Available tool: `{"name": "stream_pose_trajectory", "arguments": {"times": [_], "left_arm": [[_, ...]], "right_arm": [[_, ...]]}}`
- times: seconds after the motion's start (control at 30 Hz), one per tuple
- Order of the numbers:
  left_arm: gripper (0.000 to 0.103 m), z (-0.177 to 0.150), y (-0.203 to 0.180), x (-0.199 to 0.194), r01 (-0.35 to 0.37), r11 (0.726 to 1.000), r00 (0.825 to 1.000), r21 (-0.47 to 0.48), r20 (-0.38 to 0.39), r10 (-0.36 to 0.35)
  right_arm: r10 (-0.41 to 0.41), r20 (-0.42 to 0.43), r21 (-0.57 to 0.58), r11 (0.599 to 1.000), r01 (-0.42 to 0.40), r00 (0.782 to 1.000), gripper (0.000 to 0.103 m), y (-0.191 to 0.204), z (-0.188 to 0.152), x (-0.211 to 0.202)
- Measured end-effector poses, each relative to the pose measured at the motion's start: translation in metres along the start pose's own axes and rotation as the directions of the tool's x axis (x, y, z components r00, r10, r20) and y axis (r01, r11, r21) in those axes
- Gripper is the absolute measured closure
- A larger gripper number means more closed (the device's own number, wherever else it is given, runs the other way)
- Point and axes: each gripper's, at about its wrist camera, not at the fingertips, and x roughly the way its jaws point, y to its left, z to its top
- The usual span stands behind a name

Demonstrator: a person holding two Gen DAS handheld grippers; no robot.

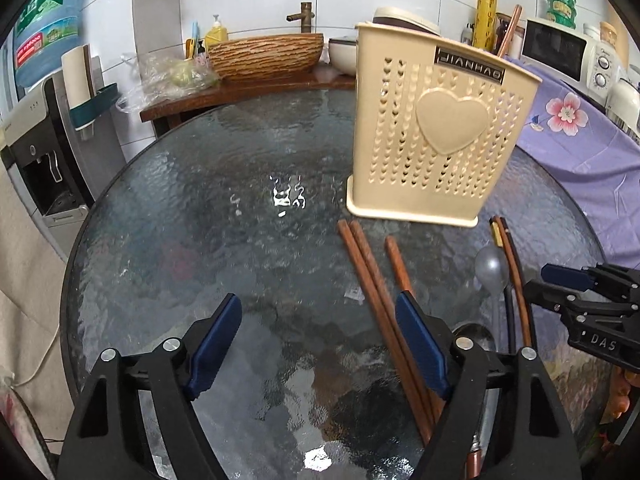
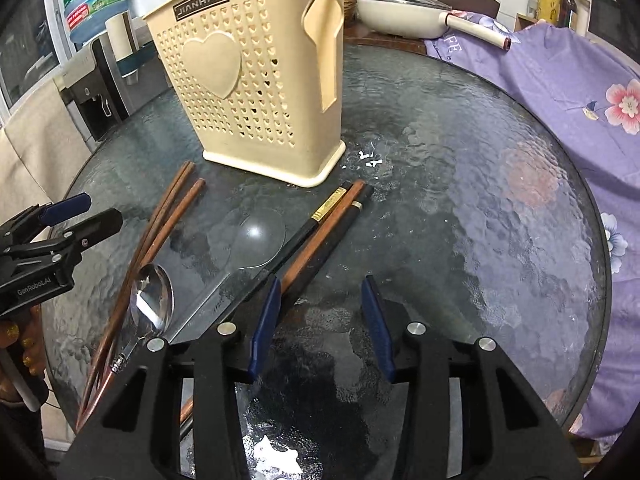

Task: Organize utensils
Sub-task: 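Move both open tools back down to the chopsticks on the table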

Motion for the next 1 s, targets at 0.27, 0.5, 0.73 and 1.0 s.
{"name": "stream_pose_trajectory", "arguments": {"times": [0.27,0.5,0.73,1.0], "left_arm": [[0.029,-0.006,0.004,0.004,-0.007,1.0,1.0,0.009,-0.022,0.008],[0.033,0.002,0.003,0.011,0.001,1.0,1.0,-0.007,-0.03,-0.001],[0.044,0.011,-0.015,0.033,-0.003,0.999,0.998,0.052,-0.066,0.006],[0.045,0.006,-0.005,0.037,-0.022,0.998,0.995,0.06,-0.093,0.028]], "right_arm": [[-0.052,-0.018,-0.022,0.998,0.051,0.998,0.063,-0.008,-0.001,-0.004],[0.054,0.0,0.084,0.995,-0.054,0.999,0.064,-0.023,0.003,-0.009],[0.01,-0.011,0.023,1.0,-0.009,1.0,0.064,-0.002,0.007,0.001],[-0.006,-0.03,0.056,0.998,0.008,1.0,0.064,-0.031,0.003,-0.003]]}}
